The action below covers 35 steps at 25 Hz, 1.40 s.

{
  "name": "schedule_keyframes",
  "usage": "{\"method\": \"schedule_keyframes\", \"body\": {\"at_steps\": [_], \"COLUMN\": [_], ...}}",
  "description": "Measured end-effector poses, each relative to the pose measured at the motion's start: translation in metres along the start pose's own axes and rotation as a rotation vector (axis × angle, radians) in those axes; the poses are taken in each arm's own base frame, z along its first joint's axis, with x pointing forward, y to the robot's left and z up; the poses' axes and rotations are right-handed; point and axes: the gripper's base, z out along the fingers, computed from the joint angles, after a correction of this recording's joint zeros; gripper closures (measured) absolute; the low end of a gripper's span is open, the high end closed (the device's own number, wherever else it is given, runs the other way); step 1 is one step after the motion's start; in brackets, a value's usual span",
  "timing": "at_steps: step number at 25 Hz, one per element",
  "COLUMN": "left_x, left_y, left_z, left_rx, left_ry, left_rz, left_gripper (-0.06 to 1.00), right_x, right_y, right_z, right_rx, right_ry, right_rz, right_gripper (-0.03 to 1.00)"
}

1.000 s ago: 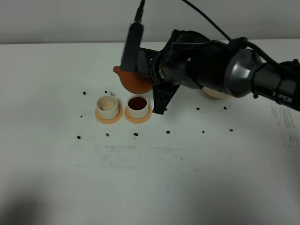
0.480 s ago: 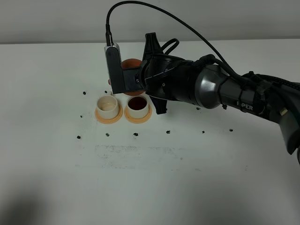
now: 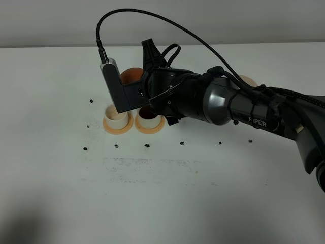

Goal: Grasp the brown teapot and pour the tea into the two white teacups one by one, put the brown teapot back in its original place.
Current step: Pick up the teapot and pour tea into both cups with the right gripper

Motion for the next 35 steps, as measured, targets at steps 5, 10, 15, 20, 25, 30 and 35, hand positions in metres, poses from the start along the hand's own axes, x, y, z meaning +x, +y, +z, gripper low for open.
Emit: {"method": "schedule_keyframes", "body": {"at_steps": [5,10,15,20,25,30,35], "left_x": [0.000,0.000,0.000,0.000,0.000,0.000,0.000], "left_y": [0.000,0.000,0.000,0.000,0.000,0.000,0.000], "left_z": [0.000,0.000,0.000,0.000,0.000,0.000,0.000], "left_rx": [0.000,0.000,0.000,0.000,0.000,0.000,0.000], "left_ry": [0.000,0.000,0.000,0.000,0.000,0.000,0.000], "left_rz": [0.000,0.000,0.000,0.000,0.000,0.000,0.000], "left_gripper": [0.52,0.52,0.52,0.52,0.52,0.52,0.52], "right_x": [-0.001,-0.001,-0.001,-0.003,-0.006,-0.007,-0.008], "right_y": [0.004,0.003,0.002,0.004,0.003,0.004,0.004], "right_z": [0.007,0.010,0.012,0.016,0.014,0.018,0.020], "right_rx": [0.005,0.033,0.067,0.067,0.096,0.114,0.133], "right_ry": [0.014,0.029,0.044,0.037,0.039,0.048,0.056], "right_rz": [-0.043,-0.103,-0.171,-0.188,-0.240,-0.287,-0.335], "right_gripper": [0.85,0.85,0.85,0.85,0.85,0.85,0.85]}}
